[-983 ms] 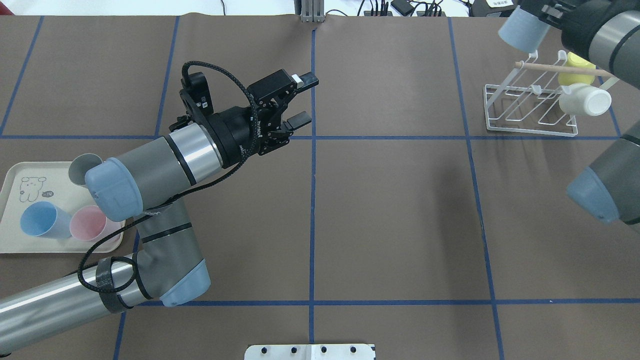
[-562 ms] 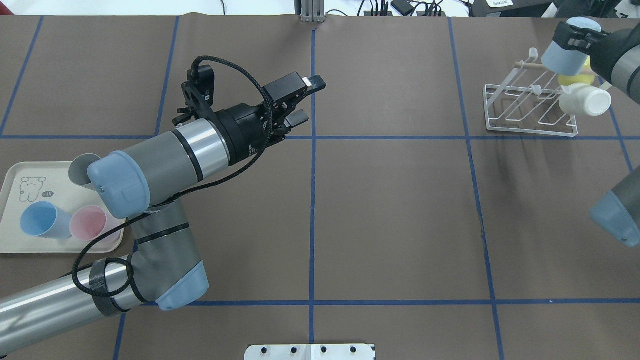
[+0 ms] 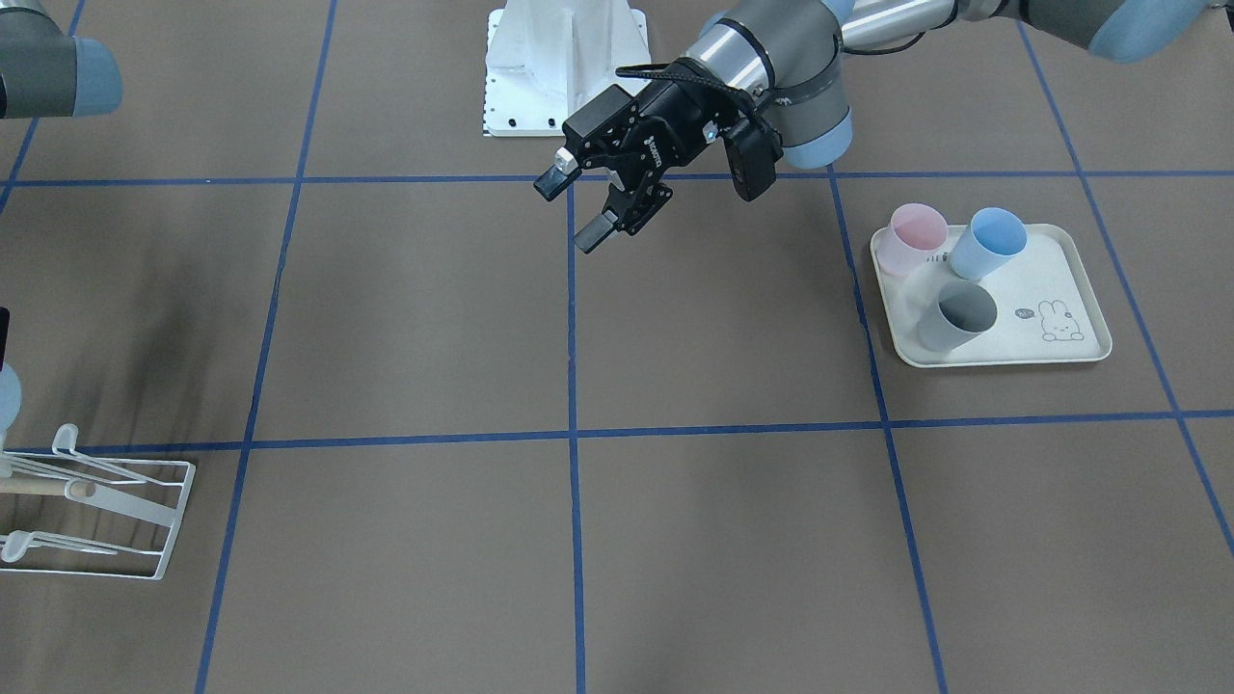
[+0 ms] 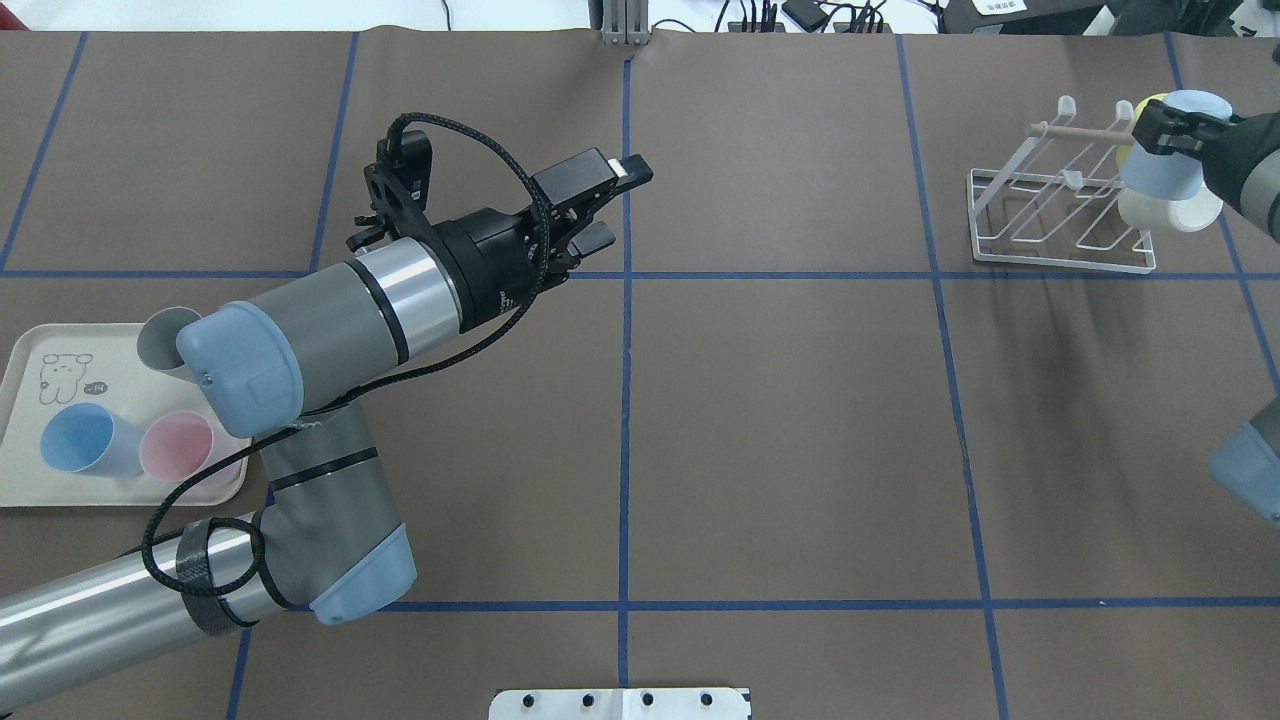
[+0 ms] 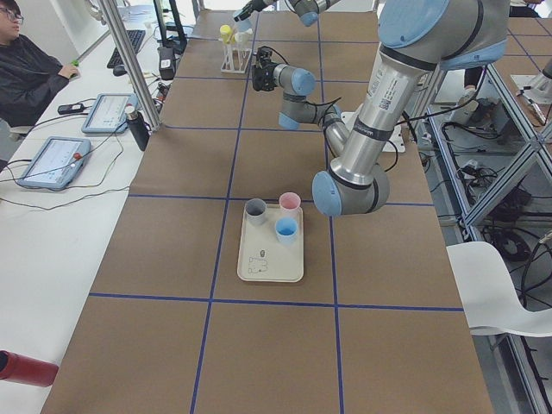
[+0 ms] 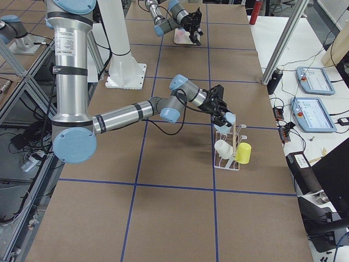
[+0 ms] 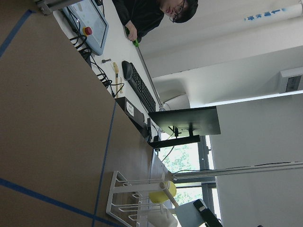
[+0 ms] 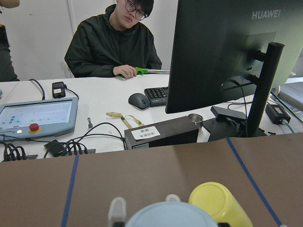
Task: Transfer IKEA cup to right arm and place on rack
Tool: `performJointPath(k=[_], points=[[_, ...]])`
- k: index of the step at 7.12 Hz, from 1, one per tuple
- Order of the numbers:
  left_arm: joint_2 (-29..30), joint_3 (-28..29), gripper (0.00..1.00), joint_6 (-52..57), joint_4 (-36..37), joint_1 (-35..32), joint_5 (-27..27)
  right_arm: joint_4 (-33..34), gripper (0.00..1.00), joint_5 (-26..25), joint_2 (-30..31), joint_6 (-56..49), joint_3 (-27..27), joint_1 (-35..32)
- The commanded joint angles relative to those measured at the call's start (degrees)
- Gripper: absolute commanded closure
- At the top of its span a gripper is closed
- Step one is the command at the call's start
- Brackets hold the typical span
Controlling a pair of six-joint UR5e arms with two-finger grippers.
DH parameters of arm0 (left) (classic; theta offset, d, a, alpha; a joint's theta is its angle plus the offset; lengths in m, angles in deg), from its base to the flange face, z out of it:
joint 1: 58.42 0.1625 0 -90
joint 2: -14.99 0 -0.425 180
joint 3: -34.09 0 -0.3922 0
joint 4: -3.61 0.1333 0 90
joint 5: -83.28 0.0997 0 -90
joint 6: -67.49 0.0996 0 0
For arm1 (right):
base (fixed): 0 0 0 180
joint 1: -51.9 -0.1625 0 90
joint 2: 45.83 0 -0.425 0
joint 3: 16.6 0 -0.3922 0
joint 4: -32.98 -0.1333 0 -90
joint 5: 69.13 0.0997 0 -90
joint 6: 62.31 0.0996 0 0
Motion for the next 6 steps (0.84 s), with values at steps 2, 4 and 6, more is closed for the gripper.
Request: performJointPath(k=[2,4,6], points=[[-0.03,0.0,0.0,-0.06,-0.08,0.08,-0.09,0.09,1.0,-0.63,-0.36,-1.39,2.0,0.34],[-0.12,0.0,0.0,-0.06,-0.26,0.08,0.0,0.09,1.0,-0.72,-1.76,-1.39,2.45,0.78],[-0.21,0.0,0.0,-0.06,-0.26,0.08,0.0,0.09,1.0,-0.72,-3.7,-1.39,4.64,0.78]])
